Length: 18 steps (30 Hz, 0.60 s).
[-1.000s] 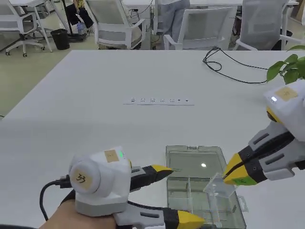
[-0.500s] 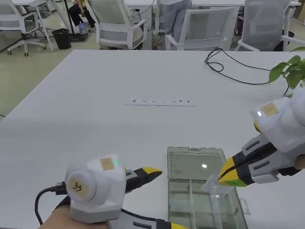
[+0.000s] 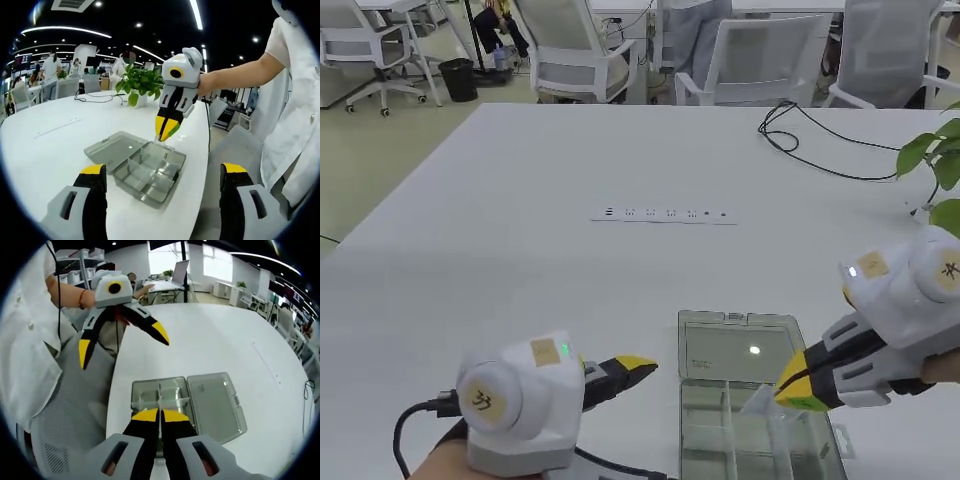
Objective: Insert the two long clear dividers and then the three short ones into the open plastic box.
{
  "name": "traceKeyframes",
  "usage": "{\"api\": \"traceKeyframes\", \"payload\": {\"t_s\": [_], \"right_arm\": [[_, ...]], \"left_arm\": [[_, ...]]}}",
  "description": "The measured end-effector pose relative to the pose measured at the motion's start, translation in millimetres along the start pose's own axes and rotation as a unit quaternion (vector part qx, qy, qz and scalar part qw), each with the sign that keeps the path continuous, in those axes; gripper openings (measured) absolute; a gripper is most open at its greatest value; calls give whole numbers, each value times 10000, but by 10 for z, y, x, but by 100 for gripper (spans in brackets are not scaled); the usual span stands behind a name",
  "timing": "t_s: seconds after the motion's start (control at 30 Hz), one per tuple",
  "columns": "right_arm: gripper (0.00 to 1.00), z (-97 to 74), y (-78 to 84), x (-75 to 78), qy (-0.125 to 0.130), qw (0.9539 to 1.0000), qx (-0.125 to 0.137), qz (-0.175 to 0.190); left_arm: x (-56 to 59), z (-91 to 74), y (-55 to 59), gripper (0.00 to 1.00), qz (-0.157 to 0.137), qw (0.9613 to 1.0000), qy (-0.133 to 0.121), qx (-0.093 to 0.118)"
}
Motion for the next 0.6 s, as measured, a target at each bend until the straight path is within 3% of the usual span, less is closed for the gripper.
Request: {"api": "traceKeyframes", "payload": {"t_s": [0.3, 0.6], "right_arm": [[3, 43, 53, 20, 40, 9999, -9, 109], [3, 99, 53, -16, -3, 10000, -28, -72]], "left_arm": [[12, 12, 16, 95, -33, 10000, 10, -8], [12, 7, 38, 94, -86, 10000, -3, 7]]}}
Point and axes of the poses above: the centre of the closed fingertips' face, and the gripper's own axes: z roughly forward along the fingers, x roughly to its right, y roughly out of its underside, the point moved 7 cm from there along -z, roughly backward along the fingers, and after that the axes turned 10 degrees about x, right-handed, at the moved point
